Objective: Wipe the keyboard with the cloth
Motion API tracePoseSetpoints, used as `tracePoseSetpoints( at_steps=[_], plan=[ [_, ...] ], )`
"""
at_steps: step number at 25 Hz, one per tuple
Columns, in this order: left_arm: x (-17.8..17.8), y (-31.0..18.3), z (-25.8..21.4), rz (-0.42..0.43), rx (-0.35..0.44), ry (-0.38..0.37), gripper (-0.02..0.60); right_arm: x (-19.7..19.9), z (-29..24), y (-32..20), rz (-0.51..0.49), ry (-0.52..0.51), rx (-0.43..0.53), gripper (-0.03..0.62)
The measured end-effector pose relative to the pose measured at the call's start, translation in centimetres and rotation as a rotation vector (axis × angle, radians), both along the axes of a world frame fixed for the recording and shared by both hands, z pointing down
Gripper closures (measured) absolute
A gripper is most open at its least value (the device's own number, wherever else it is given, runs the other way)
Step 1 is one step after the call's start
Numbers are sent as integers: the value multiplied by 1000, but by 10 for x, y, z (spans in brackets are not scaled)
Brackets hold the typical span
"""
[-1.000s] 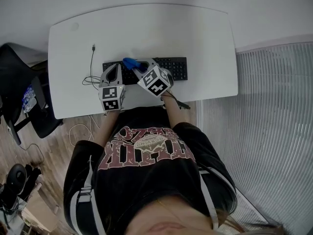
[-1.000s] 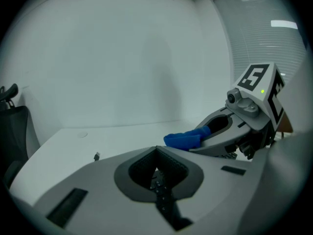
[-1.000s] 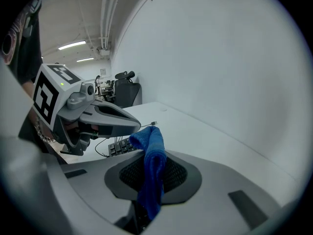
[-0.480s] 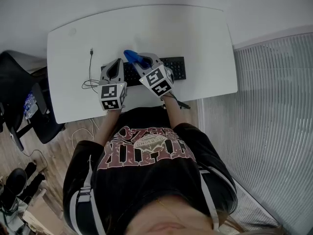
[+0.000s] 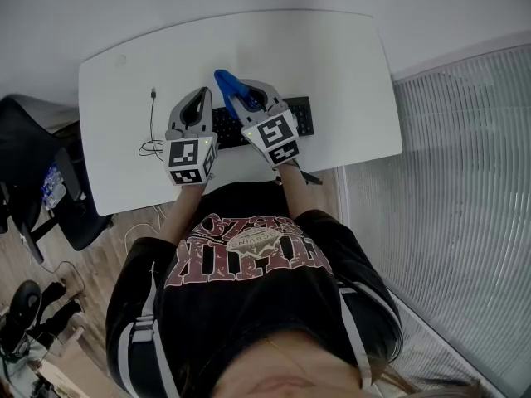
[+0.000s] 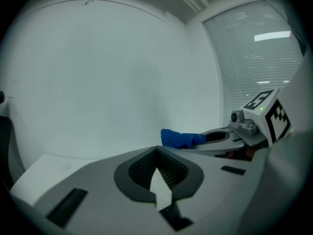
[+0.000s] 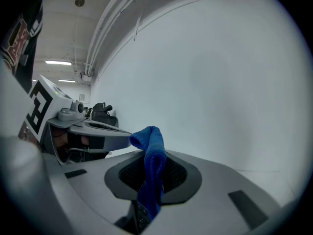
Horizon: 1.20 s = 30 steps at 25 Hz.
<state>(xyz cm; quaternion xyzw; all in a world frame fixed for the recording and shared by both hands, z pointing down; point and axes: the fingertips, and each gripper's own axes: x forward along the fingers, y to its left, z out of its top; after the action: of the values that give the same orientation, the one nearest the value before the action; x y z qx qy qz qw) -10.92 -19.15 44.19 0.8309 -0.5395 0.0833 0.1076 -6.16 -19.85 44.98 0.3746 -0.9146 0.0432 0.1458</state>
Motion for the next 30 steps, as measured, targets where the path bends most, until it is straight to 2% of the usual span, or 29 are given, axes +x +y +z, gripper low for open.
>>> tracePoseSetpoints(
  at_steps=[11,16,30],
  plan=[
    [12,-9,-51,30,97,40,552,6,-60,-11,51,-28,128,530],
    [17,-12,-76,46,161,29,552,7,-86,-15,64,-50,181,530],
    [24,-13,-118,58,245,63,552,12,-138,-13,101,-94,304,530]
  ],
)
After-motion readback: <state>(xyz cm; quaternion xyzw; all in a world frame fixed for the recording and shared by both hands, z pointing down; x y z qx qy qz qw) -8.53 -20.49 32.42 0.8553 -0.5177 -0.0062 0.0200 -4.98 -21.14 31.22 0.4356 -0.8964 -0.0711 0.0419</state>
